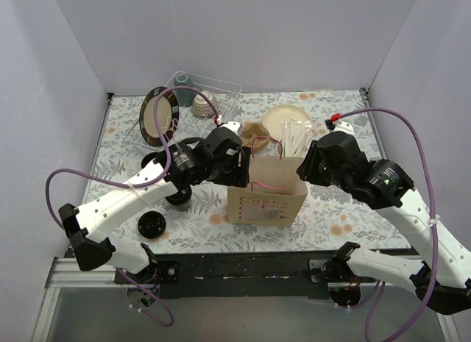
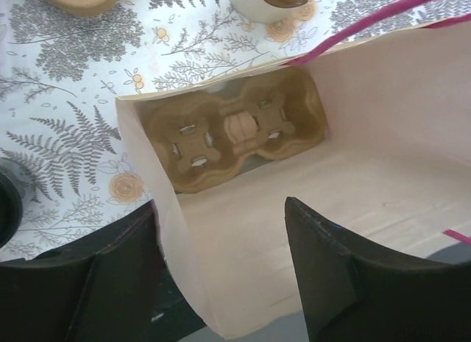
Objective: Pack the takeout coffee
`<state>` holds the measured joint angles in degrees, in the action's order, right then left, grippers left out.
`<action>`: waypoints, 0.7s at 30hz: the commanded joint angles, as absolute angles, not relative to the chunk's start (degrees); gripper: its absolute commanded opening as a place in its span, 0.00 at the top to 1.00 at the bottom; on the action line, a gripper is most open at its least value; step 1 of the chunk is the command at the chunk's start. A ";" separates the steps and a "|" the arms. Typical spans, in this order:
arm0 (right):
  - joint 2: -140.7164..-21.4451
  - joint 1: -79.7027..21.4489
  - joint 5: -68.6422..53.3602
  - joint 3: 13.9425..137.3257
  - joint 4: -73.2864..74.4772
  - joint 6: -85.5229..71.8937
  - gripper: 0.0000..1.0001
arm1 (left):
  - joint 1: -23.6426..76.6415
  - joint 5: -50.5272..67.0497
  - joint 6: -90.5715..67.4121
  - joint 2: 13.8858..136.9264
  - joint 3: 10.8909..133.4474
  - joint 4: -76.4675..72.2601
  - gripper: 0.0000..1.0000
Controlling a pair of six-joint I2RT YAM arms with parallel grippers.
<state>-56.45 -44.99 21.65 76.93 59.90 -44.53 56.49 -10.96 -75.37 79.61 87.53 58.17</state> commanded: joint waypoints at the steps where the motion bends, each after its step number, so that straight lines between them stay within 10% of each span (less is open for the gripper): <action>1: -59.84 -44.74 27.06 80.59 59.15 -39.12 0.60 | 56.51 -15.38 -70.84 80.06 91.75 59.93 0.40; 7: -63.19 -43.95 28.30 81.39 56.78 -34.29 0.72 | 56.60 -15.91 -69.87 80.33 94.66 59.94 0.42; 11: -62.14 -43.77 27.95 80.08 50.13 -27.62 0.99 | 56.51 -20.38 -69.87 78.58 96.41 60.29 0.28; 21: -39.41 -43.77 16.97 56.63 35.25 -24.27 0.99 | 56.51 -12.15 -68.56 70.25 95.03 53.20 0.25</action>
